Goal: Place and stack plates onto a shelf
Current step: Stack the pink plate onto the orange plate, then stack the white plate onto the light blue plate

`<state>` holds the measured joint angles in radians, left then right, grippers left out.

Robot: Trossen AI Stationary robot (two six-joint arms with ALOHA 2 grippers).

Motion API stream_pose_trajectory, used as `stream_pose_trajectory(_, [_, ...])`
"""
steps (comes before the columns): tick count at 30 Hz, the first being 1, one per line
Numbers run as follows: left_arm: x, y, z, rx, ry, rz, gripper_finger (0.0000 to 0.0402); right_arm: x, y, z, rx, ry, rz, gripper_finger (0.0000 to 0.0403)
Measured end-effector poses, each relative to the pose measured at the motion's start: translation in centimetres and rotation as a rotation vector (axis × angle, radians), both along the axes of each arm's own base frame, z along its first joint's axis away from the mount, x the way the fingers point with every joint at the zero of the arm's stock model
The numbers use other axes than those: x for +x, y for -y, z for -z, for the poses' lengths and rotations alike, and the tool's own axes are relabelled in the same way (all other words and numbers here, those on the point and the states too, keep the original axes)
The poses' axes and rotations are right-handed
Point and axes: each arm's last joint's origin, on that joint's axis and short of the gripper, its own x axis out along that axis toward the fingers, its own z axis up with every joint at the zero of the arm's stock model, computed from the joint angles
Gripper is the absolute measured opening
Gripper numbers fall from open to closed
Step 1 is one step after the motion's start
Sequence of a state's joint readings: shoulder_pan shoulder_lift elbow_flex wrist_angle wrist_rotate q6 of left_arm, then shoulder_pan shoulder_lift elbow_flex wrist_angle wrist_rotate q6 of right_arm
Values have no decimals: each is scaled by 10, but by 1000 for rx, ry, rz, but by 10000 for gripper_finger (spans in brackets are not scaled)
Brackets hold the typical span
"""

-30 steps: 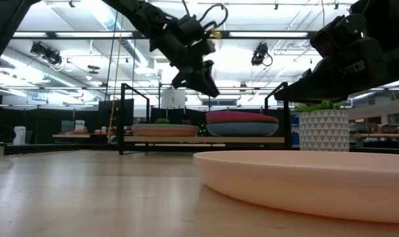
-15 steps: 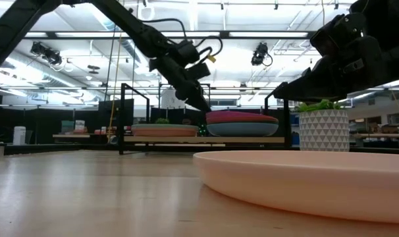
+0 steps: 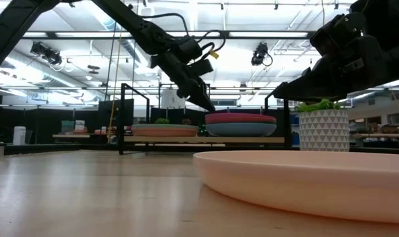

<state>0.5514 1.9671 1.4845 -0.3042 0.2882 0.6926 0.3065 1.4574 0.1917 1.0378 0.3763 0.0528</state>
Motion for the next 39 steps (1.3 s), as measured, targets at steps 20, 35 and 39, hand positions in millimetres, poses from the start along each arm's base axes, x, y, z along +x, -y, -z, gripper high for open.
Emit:
stream_pose_trajectory(20, [-6,12,-9,39,-80,15,102,0,0,0,0,-1,-2,89])
stream_pose_trajectory(35, [8,170,2,-79,-327,345,95,2,3,-4,-128,25,-11,89])
stream_pose_trajectory(39, [9,226,12,-1,-369,388,81,1,3,-2,-161,11,-18,89])
